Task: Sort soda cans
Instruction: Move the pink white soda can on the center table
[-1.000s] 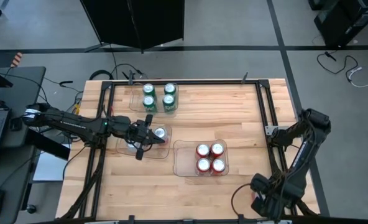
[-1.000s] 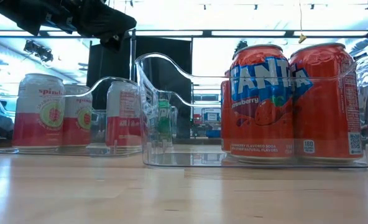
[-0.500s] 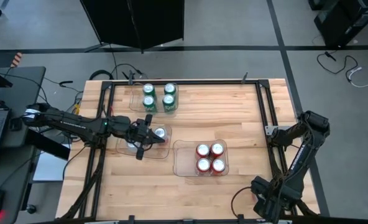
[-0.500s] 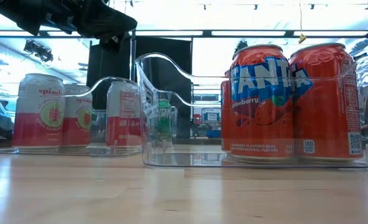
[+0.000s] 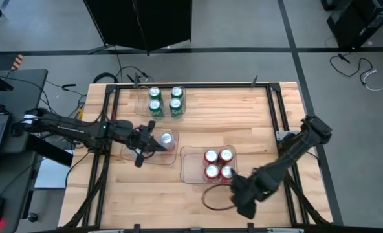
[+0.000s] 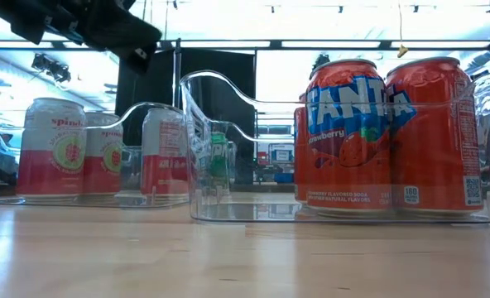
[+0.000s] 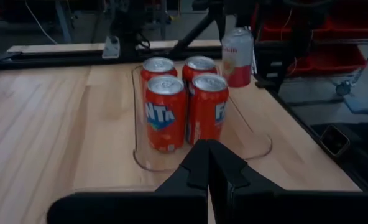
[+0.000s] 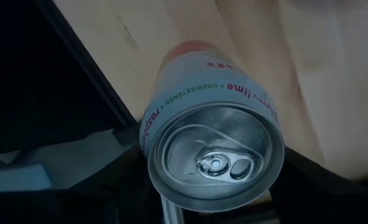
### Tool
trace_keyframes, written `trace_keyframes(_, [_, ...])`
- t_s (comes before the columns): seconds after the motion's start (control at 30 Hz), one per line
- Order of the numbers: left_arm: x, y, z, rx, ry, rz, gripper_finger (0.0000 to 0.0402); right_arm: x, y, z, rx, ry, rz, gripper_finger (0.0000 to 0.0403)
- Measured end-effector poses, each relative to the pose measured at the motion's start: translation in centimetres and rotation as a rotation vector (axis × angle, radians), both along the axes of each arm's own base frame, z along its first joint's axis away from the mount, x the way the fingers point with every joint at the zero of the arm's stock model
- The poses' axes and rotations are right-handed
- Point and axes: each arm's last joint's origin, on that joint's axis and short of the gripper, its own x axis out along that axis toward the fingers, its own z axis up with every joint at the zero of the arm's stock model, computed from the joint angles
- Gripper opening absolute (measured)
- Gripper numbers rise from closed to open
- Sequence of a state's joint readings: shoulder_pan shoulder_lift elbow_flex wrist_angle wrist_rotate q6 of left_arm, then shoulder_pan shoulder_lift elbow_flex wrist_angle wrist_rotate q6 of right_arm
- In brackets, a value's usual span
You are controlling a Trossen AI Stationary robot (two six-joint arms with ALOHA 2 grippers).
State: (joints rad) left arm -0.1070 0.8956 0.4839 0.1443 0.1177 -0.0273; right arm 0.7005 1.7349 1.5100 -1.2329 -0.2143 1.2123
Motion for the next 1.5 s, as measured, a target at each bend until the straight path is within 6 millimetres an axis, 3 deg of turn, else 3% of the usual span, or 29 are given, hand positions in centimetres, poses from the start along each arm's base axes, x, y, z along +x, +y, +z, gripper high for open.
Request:
trace_keyframes(0.47, [-2.3, 0.2, 1.4, 0.048, 0.035, -0.048, 0.0000, 12.2, -2.4, 2.9, -0.081, -0.217, 0.330, 0.0257])
trace_keyframes(0.7, [-2.5, 0.2, 1.3, 0.060, 0.097, -0.052, 0.0000, 16.2, -3.0, 1.9, -0.082, -0.275, 0.402, 0.0257])
trace_keyframes(0.97, [-2.7, 0.2, 0.9, 0.066, 0.144, -0.054, 0.0000, 17.0, -2.7, -0.5, -0.115, -0.214, 0.351, 0.0257])
trace_keyframes(1.27, [-2.8, -0.2, 0.8, 0.079, 0.152, -0.065, 0.0000, 17.2, -2.6, -0.9, -0.145, -0.206, 0.265, 0.0257])
trace_keyframes(1.5, [-2.9, -0.8, 0.8, 0.100, 0.152, -0.056, 0.0000, 17.1, -2.4, -0.9, -0.075, -0.140, 0.063, 0.0257])
